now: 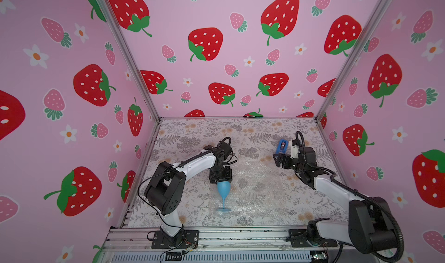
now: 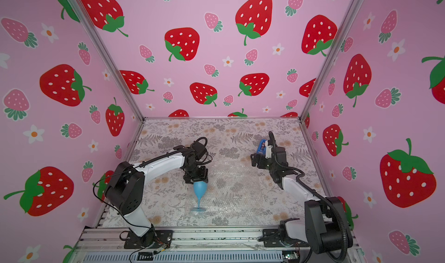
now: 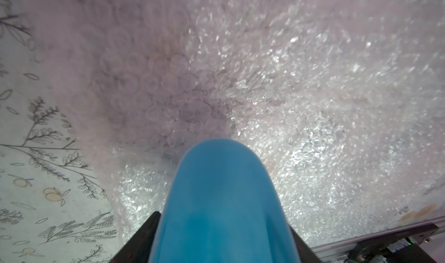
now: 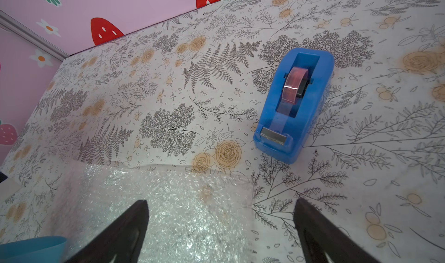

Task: Wrap wine glasses in bubble wrap
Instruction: Place the wine glass on the bubble wrap, then wrap the wine glass in bubble wrap.

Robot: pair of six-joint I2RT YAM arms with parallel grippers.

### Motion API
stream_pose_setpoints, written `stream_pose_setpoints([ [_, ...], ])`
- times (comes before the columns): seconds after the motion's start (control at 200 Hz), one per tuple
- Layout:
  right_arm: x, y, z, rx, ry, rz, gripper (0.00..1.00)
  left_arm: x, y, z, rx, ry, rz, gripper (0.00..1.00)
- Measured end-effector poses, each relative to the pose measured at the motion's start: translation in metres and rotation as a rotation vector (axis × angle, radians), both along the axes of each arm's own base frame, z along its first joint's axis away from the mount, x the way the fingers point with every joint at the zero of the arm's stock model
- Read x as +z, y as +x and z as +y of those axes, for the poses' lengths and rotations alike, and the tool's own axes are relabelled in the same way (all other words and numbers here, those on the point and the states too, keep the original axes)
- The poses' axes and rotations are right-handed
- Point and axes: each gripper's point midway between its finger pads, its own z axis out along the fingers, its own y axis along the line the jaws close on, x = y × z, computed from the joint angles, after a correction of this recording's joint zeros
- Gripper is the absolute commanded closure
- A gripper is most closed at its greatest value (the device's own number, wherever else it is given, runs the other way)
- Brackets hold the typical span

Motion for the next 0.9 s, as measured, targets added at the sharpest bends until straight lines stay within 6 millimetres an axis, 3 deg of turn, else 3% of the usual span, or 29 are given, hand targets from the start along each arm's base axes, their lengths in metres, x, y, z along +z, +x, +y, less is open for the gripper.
stream_pose_setpoints([
  [0.14, 0.0, 0.001, 0.0, 0.0, 0.0, 0.001, 0.04, -0.004, 0.001, 0.0, 0.003, -0.002, -0.004, 0.1],
  [0.195, 0.001, 0.002, 0.001, 0.0, 0.0, -0.001, 0.04, -0.003, 0.002, 0.0, 0.002, -0.003, -0.011, 0.0],
  [0.245, 0.002, 0.003, 0.001, 0.0, 0.0, -0.002, 0.04, 0.0, 0.003, 0.001, 0.014, -0.003, -0.023, 0.01],
  [0.42, 0.004, 0.002, 0.004, 0.018, 0.012, 0.002, 0.04, 0.029, 0.008, 0.01, 0.049, -0.053, -0.141, 0.01],
  [0.595, 0.02, -0.003, 0.018, 0.073, 0.079, 0.027, 0.08, 0.056, 0.003, 0.04, 0.126, -0.089, -0.313, 0.01],
  [0.695, 0.033, -0.013, 0.033, 0.126, 0.129, 0.044, 0.1, 0.056, -0.01, 0.058, 0.18, -0.106, -0.348, 0.08],
  [0.735, 0.037, -0.02, 0.041, 0.152, 0.147, 0.058, 0.12, 0.053, -0.014, 0.063, 0.198, -0.119, -0.355, 0.15],
  [0.9, 0.035, -0.057, 0.081, 0.274, 0.212, 0.162, 0.17, 0.025, -0.044, 0.079, 0.245, -0.148, -0.337, 0.31],
])
